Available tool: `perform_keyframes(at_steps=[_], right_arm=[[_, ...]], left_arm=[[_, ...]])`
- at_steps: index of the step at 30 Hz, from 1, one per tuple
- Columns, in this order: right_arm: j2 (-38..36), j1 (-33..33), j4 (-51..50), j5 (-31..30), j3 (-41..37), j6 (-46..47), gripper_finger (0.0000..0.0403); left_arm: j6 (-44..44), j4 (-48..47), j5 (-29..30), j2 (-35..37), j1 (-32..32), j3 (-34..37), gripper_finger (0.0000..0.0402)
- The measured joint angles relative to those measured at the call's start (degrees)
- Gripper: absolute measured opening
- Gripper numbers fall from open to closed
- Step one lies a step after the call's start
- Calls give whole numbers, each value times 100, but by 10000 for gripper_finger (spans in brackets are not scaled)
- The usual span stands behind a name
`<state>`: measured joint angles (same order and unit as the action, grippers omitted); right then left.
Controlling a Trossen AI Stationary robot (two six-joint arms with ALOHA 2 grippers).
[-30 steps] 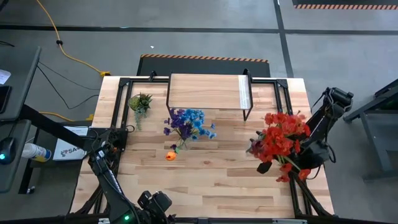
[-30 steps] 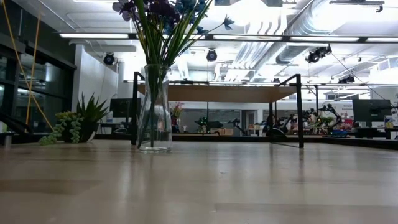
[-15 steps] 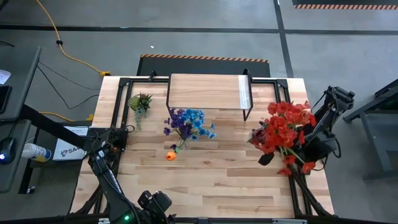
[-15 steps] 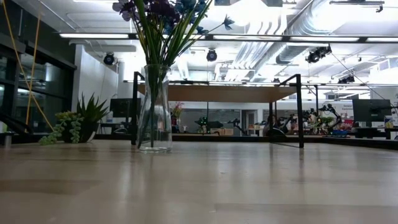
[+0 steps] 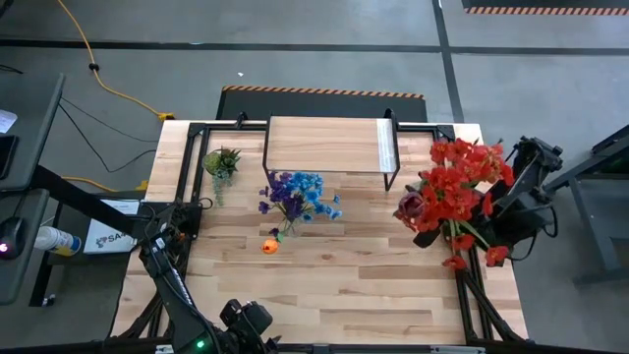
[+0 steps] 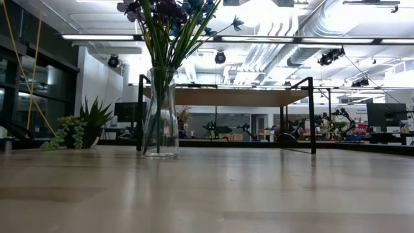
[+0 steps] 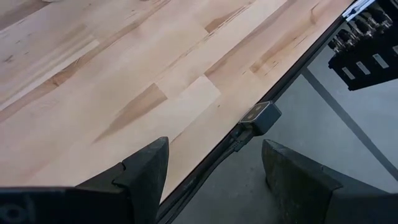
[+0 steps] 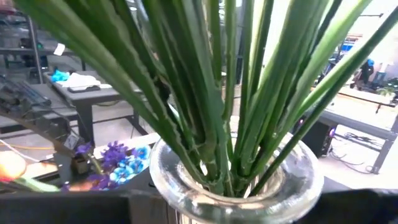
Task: Pick and place flowers into a vace then onto a shelf
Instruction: Put the right transparent crystal vase with flowers on the shelf
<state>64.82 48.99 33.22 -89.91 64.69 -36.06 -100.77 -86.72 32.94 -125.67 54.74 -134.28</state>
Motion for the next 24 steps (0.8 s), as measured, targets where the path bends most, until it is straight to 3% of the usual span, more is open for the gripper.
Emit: perform_keyframes(at_steps=[10,24], right_arm=[[4,-444,-356,83,166,18,147],[7,-1680,-485,1218,164,617,147]], left_arm=[[151,2,71,0,0,0,291],[150,4,71,0,0,0,291]])
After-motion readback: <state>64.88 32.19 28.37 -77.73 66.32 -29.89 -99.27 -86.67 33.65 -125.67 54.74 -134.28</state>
